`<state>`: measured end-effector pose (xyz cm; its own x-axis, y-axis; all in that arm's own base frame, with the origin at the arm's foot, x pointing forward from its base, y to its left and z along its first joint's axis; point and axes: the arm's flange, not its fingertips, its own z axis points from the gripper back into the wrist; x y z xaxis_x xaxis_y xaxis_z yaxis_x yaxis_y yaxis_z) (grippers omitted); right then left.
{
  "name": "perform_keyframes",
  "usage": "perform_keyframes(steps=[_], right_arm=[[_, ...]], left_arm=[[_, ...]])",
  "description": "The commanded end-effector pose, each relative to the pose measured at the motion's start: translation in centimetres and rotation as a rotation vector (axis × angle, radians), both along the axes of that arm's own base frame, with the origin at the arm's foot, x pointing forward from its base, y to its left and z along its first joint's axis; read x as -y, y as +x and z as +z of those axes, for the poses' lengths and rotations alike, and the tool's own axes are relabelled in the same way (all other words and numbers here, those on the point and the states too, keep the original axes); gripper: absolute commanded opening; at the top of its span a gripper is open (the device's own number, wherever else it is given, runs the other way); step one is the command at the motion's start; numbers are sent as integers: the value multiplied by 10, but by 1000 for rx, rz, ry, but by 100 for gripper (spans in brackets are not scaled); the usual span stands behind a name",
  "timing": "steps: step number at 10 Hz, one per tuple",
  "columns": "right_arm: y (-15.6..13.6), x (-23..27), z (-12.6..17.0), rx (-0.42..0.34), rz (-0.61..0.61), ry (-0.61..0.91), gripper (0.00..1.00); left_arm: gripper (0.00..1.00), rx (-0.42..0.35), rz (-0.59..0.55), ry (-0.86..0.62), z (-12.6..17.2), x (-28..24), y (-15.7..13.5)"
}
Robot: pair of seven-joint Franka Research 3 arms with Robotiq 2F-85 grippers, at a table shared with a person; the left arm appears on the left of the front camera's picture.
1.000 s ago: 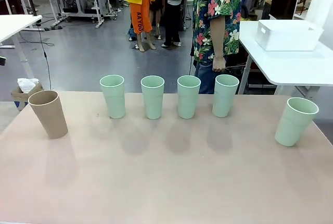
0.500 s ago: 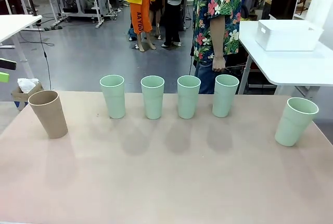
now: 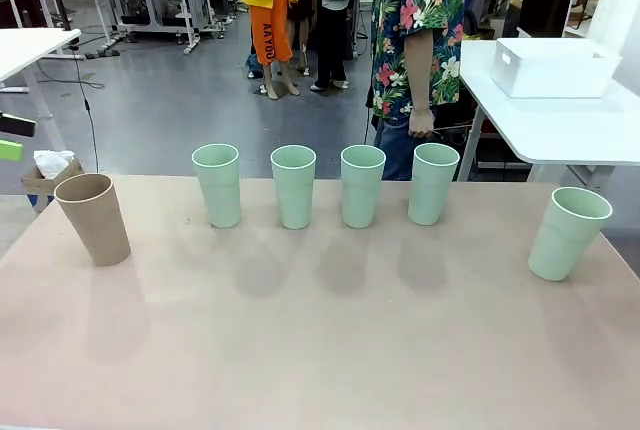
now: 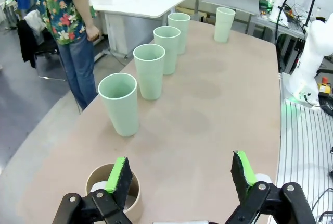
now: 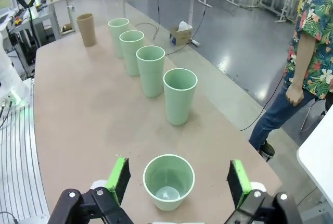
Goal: Stack the cups and store them in the basket.
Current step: Pick up two Reusable plastic cups , one in each hand.
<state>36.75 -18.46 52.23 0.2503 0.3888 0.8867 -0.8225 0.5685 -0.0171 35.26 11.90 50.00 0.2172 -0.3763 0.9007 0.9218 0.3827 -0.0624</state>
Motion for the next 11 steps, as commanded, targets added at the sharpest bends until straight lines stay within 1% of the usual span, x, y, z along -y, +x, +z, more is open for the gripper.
perform_keyframes(steps=[1,11], right_arm=[[2,1,1,29,10,11,100],[2,1,1,29,10,11,100]], left_arm=[[100,6,-8,-4,2,-2,0],[100,6,-8,-4,2,-2,0]])
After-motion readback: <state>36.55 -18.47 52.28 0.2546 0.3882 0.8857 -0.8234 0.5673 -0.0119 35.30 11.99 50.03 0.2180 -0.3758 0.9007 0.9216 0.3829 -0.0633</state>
